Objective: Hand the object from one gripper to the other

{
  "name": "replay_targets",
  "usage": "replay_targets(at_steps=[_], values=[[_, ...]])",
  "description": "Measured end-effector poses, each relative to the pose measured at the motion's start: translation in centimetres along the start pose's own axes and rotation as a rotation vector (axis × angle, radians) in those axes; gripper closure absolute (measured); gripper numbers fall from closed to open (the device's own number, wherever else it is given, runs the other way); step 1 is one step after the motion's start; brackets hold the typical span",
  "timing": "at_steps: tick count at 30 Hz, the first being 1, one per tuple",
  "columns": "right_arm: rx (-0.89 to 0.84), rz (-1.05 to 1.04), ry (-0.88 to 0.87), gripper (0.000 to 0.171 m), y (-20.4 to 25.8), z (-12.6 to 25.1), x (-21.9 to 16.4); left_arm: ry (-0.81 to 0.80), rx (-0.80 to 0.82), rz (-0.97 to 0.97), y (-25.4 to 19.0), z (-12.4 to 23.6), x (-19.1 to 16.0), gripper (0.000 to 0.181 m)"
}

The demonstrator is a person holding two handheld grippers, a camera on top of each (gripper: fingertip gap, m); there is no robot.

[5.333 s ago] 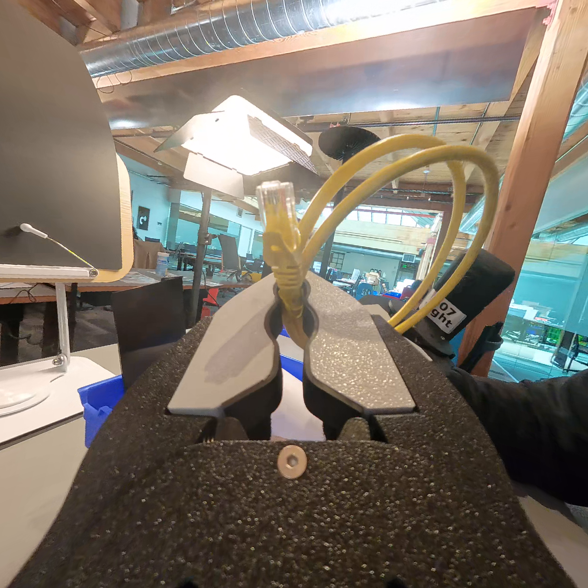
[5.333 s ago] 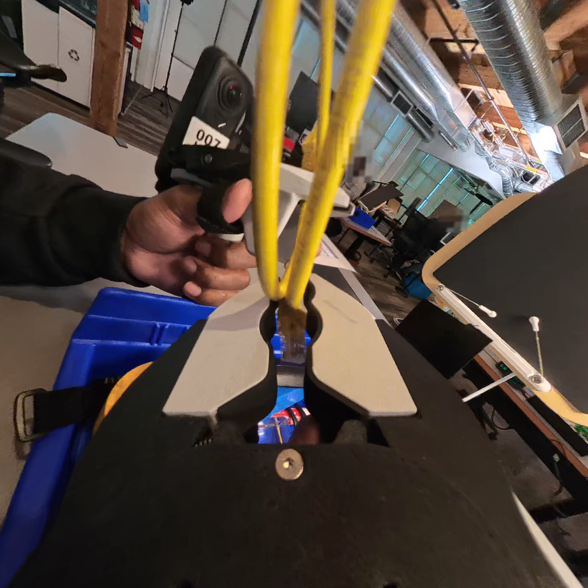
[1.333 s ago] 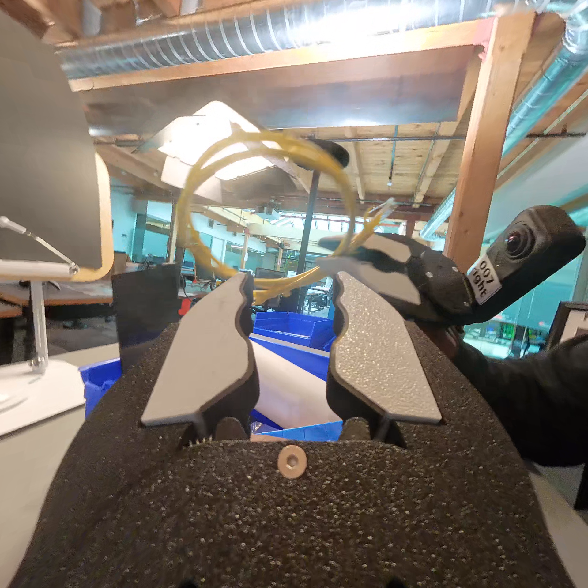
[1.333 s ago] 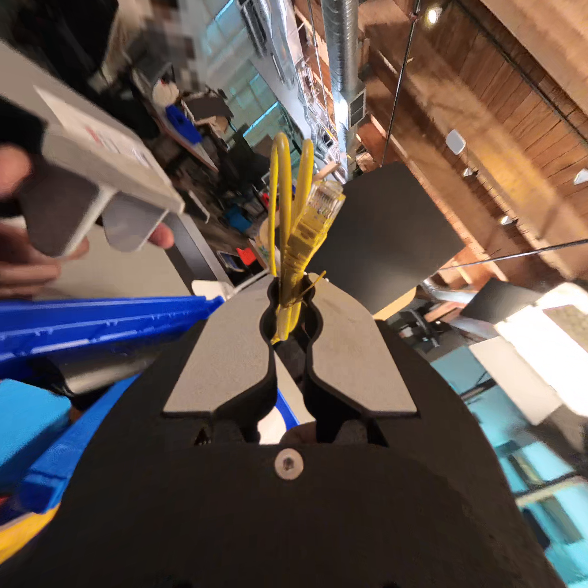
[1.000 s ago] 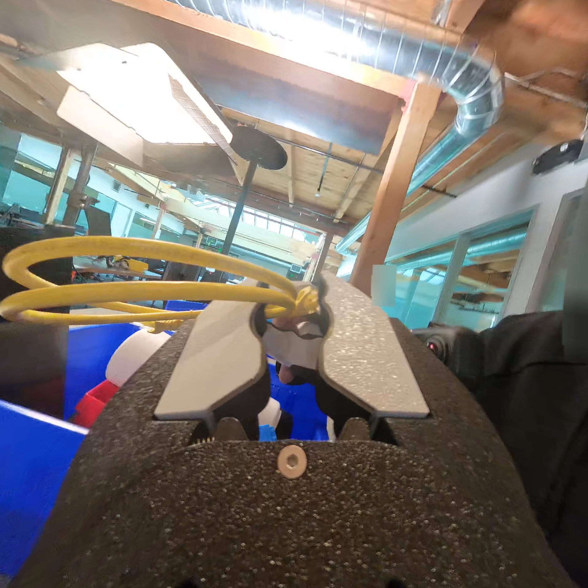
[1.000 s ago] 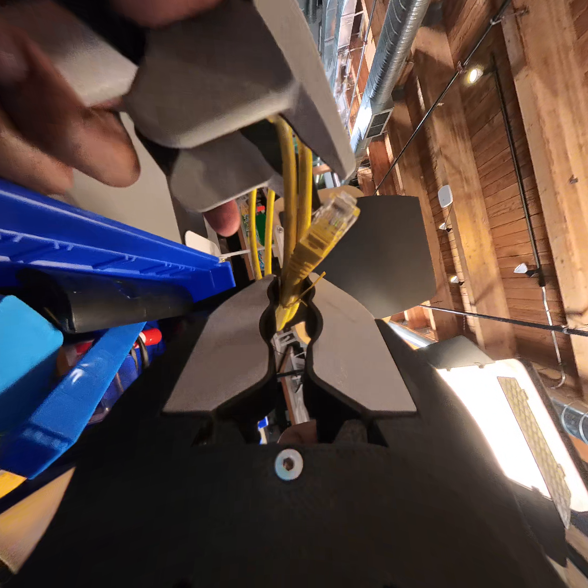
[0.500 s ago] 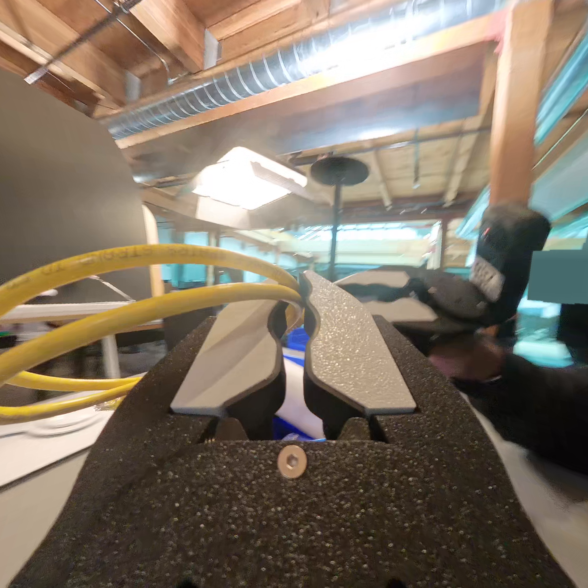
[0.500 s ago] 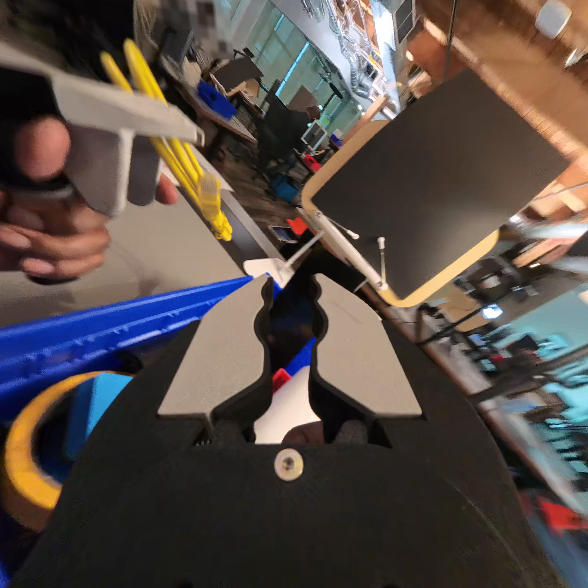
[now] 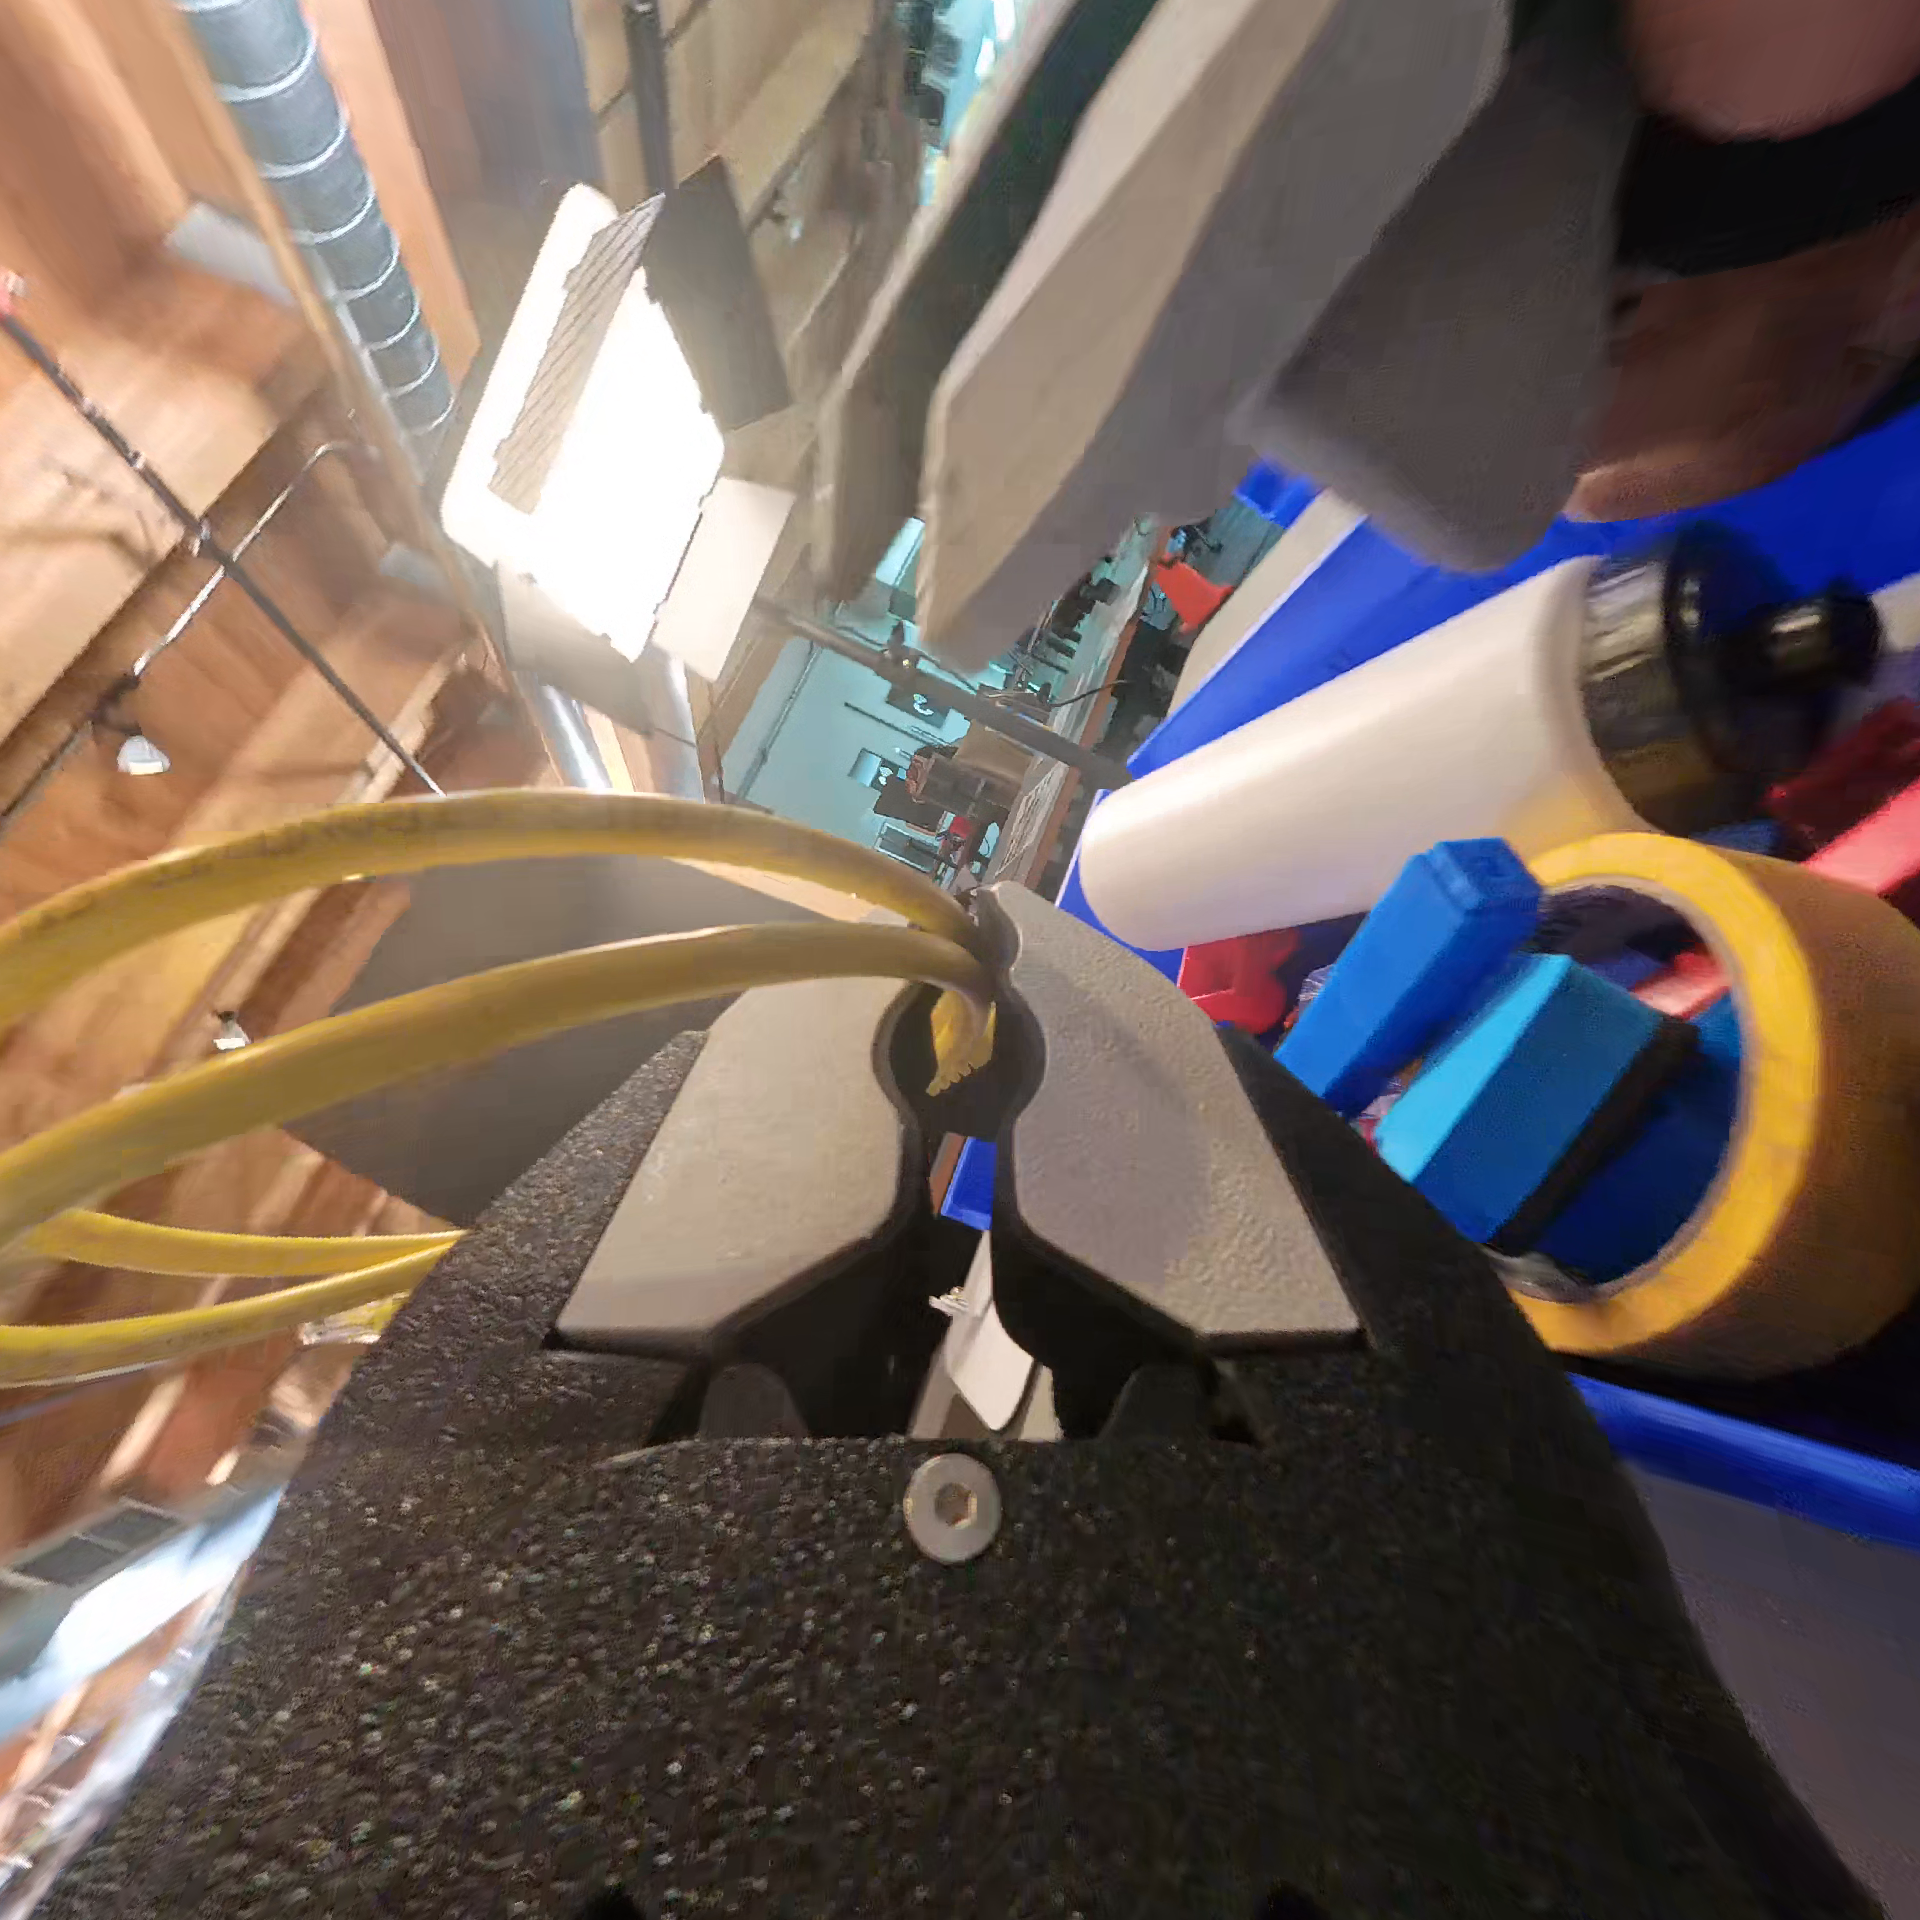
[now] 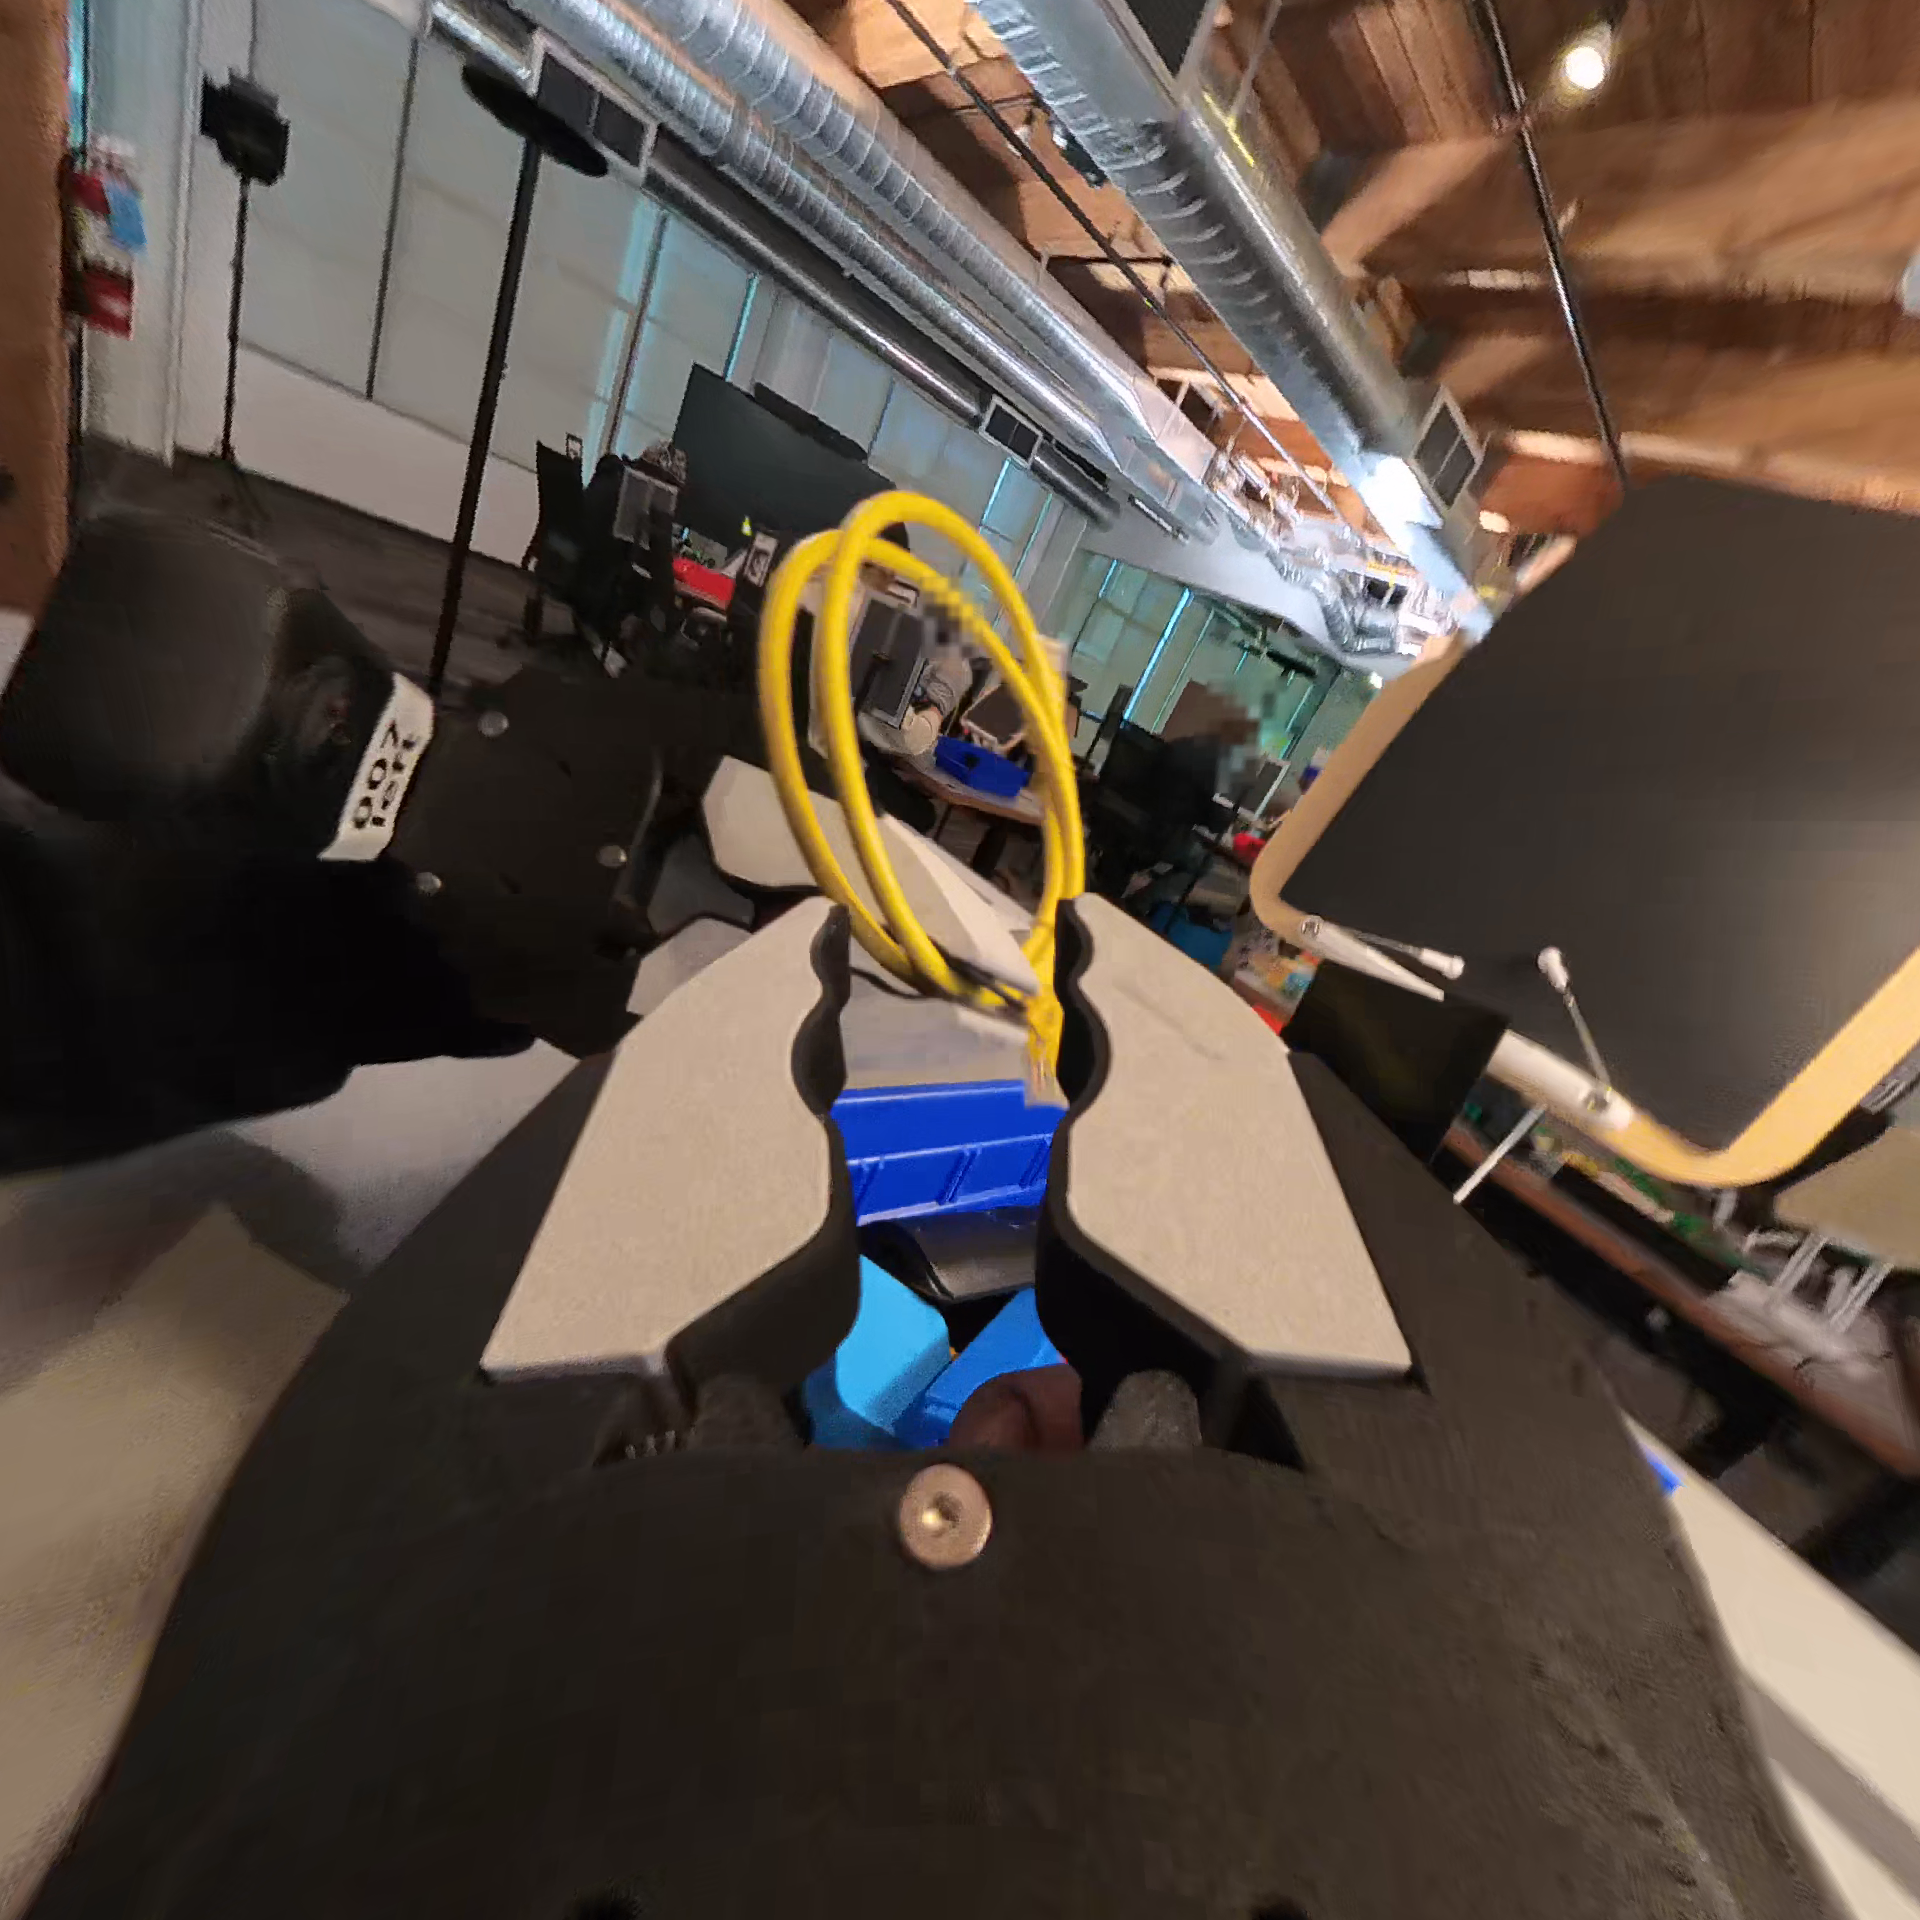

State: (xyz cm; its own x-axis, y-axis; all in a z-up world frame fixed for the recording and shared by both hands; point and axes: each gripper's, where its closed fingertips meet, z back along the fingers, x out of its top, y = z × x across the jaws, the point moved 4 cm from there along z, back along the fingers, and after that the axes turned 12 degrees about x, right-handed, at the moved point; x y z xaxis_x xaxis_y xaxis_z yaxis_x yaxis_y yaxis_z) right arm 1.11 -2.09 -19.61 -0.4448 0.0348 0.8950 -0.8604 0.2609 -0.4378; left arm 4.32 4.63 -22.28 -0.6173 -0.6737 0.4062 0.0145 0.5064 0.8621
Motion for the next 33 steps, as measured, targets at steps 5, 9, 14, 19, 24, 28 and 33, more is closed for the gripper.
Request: replay_targets(at_steps=[5, 9, 14, 19, 24, 28, 33], values=[[0.035, 0.219, 0.098, 0.131, 2.9, -1.5, -0.7, -0.010, -0.033, -0.109, -1.4, 1.0, 2.4, 0.174], [0.079, 0.222, 0.072, 0.138, 4.3, -1.9, -0.6, 0.080, -0.018, -0.227, -1.2, 2.4, 2.4, 0.174], [0.160, 0.193, 0.030, 0.162, 6.2, -2.2, -0.5, 0.166, 0.004, -0.191, -1.4, 4.6, 2.3, 0.173], [0.224, -0.030, -0.048, 0.166, 5.8, -2.2, -0.1, 0.196, 0.014, -0.021, -2.3, 6.9, 2.6, 0.162], [0.243, -0.343, -0.139, 0.166, 4.0, -1.8, 0.1, 0.186, 0.101, 0.329, -1.5, 9.3, 3.9, 0.148], [0.308, -0.642, -0.251, 0.166, 3.2, -1.8, 0.4, 0.209, 0.176, 0.533, -0.2, 9.7, 3.8, 0.137], [0.395, -0.828, -0.367, 0.166, 3.3, -1.5, 0.8, 0.204, 0.142, 0.582, -0.6, 9.8, 3.9, 0.126]])
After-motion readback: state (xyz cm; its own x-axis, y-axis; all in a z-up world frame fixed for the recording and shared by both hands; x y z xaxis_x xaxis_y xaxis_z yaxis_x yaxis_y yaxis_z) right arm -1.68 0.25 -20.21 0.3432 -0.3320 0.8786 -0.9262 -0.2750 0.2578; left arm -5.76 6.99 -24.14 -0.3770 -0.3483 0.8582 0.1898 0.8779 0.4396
